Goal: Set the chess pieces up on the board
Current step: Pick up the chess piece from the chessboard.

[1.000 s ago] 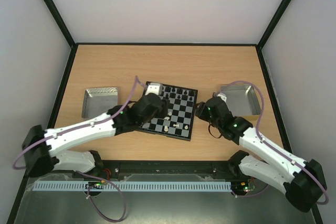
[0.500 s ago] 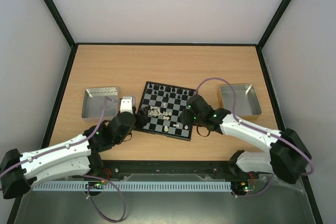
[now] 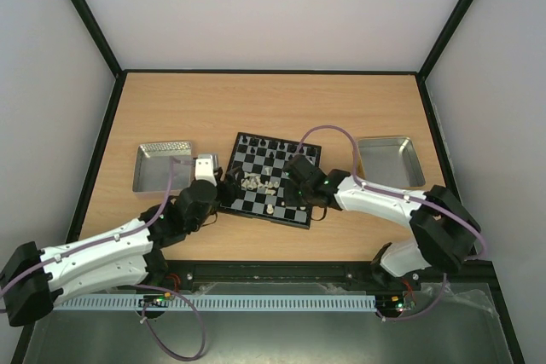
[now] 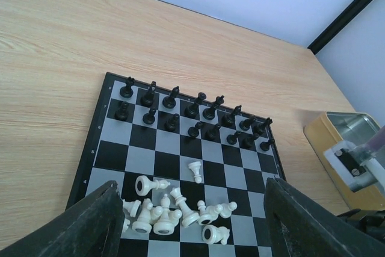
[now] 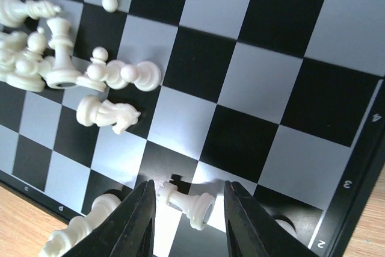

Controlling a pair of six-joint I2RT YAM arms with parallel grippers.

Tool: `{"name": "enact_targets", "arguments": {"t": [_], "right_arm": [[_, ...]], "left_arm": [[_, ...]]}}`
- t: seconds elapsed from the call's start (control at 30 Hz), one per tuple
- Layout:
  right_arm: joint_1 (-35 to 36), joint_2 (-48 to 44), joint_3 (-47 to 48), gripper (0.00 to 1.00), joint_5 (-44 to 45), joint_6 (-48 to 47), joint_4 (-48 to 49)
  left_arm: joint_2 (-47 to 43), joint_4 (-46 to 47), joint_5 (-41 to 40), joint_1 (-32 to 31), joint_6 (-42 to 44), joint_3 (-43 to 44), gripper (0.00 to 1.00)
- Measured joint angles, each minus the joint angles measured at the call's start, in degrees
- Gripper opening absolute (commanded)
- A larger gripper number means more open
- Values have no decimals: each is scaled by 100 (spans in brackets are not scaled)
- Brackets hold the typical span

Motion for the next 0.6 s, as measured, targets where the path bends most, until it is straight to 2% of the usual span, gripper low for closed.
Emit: {"name": "enact_targets", "arguments": {"t": [0.13, 0.43, 0.6], "right_arm": [[103, 188, 9, 24, -15, 26, -17], [162, 302, 15, 18, -57, 166, -74], [168, 415, 15, 11, -59, 199, -72]], "left_arm": [[155, 129, 133, 61, 4, -9, 66], [317, 310, 398, 151, 2, -46, 66], [348, 341, 485, 177, 2, -46, 66]]}}
